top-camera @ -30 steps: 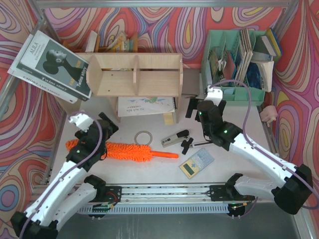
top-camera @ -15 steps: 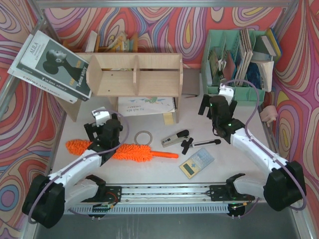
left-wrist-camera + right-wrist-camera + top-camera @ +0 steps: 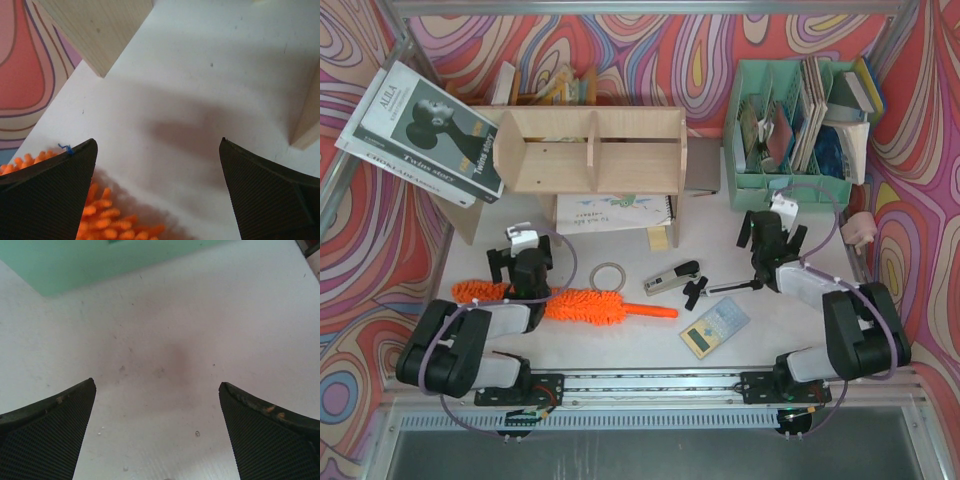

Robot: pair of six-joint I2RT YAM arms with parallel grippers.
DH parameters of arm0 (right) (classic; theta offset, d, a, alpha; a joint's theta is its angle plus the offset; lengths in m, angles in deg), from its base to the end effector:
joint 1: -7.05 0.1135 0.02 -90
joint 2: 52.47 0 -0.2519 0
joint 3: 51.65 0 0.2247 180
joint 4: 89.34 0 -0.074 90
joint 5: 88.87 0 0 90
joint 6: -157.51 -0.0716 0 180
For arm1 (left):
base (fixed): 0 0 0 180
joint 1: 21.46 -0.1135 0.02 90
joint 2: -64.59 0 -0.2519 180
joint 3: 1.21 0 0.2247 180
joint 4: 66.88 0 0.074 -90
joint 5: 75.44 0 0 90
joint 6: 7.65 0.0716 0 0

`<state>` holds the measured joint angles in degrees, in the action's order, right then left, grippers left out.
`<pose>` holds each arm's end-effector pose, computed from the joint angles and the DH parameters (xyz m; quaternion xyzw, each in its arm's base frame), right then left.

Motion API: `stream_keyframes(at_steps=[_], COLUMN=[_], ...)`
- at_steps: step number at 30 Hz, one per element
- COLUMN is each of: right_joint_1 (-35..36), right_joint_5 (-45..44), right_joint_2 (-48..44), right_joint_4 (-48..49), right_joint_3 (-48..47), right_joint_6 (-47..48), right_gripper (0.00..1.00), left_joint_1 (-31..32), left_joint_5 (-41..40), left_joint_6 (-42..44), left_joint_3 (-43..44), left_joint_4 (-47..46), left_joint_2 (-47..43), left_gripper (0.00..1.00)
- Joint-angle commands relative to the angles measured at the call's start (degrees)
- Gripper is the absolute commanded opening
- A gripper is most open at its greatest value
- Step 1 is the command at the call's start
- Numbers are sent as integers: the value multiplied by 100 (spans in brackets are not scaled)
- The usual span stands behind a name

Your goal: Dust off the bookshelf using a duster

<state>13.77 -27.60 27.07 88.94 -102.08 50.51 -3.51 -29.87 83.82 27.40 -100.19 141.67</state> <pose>0.2901 -0.0005 0.1818 0.1975 0.8281 -0.1129 0.5124 0.2375 -0.0243 0.1581 -0.1024 0.7635 0.2166 0.5998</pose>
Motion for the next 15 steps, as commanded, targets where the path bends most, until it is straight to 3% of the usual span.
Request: stream_keyframes(at_steps=[1,4,6,10,13,15], right_joint_1=[-54,-69,-94,-105,-198,-222], right_joint_5=[-336,-234,42,770,1272,1740], right_joint_2=[322,481,649,994,1379,1427], right_joint_4=[1837,2709,3271,4056,5341,5413], right_joint_3=[561,904,1086,1098,1494,1491], right_joint_6=[445,652,857,1442,1655,1753], right_gripper=[99,99,99,99,99,99], left_joint_1=[-616,-1198,-1240,-1318,-1490,-1591], left_joint_5=[1024,1916,2287,2287,2291,2377], left_joint_6=[-144,-409,-356,-473,-638,-771], left_joint_3=[47,-109,11,206,277,431], left_joint_4=[-935,-2038,-1814,-1448,-1411,-915], left_joint_2=[58,851,1022,1042,1115,1014], left_gripper=[99,98,98,98,98,98])
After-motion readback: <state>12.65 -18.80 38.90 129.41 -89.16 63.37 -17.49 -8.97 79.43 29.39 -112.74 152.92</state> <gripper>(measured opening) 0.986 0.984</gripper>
